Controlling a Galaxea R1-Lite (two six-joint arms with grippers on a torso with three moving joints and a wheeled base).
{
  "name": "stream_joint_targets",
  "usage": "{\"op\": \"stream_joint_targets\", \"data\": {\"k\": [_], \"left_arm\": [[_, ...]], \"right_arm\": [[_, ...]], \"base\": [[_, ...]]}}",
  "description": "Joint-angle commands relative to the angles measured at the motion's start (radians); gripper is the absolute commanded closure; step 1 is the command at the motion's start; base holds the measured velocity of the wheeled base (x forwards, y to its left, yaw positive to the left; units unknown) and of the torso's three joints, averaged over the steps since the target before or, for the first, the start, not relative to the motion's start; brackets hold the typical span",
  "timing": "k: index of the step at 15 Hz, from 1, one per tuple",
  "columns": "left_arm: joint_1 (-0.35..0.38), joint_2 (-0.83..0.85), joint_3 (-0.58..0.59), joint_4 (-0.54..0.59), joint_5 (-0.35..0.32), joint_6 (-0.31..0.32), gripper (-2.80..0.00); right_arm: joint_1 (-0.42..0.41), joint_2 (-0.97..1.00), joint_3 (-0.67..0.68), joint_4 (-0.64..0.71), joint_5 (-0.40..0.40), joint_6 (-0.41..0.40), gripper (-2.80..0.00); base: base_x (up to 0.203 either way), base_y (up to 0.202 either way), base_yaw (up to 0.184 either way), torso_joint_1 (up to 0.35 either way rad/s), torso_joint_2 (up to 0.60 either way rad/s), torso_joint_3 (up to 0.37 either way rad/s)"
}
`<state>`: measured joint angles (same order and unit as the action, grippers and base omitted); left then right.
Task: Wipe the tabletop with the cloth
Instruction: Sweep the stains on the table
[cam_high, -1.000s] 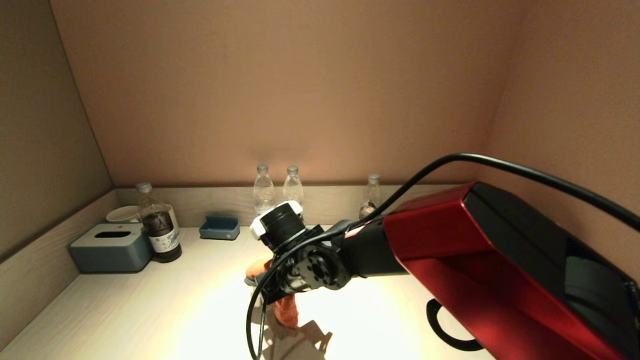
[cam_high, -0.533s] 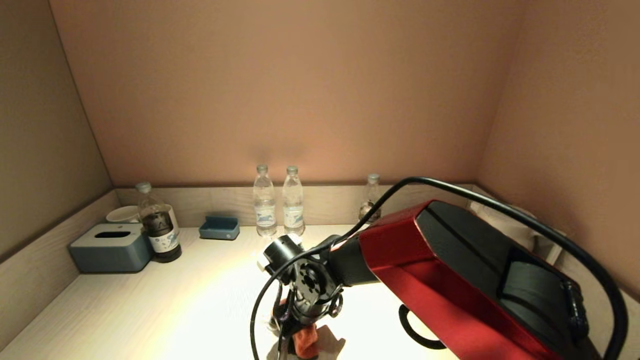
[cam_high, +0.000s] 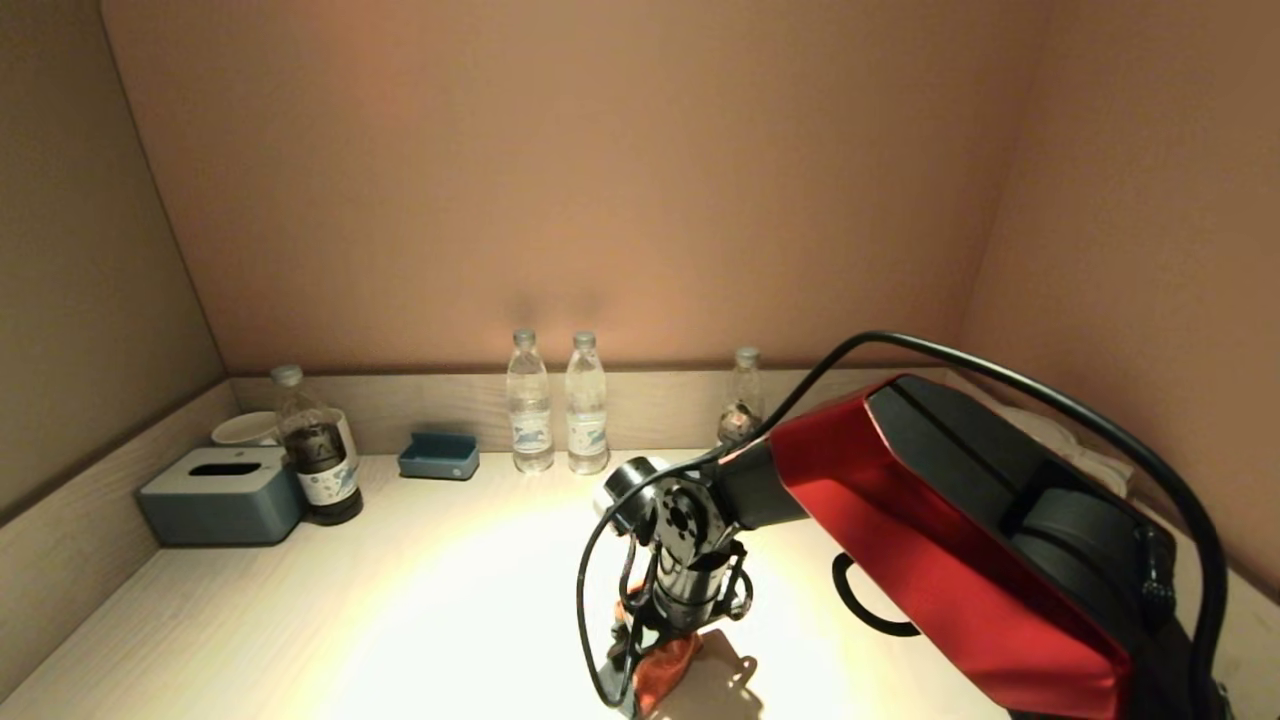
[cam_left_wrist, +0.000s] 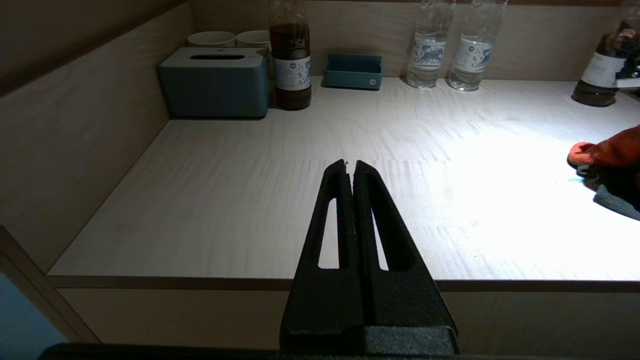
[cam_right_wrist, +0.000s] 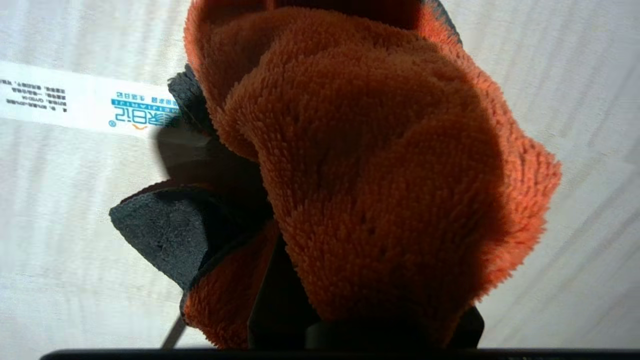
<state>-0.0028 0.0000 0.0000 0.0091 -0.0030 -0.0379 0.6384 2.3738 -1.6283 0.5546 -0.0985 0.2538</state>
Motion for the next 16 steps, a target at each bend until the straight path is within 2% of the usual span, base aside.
{"op": "stream_joint_targets", "data": {"k": [1,7,15,16], "left_arm": [[0.001,0.0,0.0,0.0,0.0,0.0,0.0],[0.0,0.0,0.0,0.0,0.0,0.0,0.0],[0.0,0.0,0.0,0.0,0.0,0.0,0.0],[0.001,0.0,0.0,0.0,0.0,0.0,0.0]], "right_arm": [[-0.053,-0.016,0.0,0.008,-0.001,-0.002,0.0],[-0.151,-0.037,0.043,0.017,0.002,-0.007,0.0],[-0.247,-0.113,0.196,-0.002,0.013,-0.042,0.0],[-0.259,-0.132,0.25,-0.018,0.013,-0.047,0.0]], "base": [[0.0,0.0,0.0,0.0,0.0,0.0],[0.0,0.0,0.0,0.0,0.0,0.0],[0.0,0.0,0.0,0.0,0.0,0.0],[0.0,0.0,0.0,0.0,0.0,0.0]]}}
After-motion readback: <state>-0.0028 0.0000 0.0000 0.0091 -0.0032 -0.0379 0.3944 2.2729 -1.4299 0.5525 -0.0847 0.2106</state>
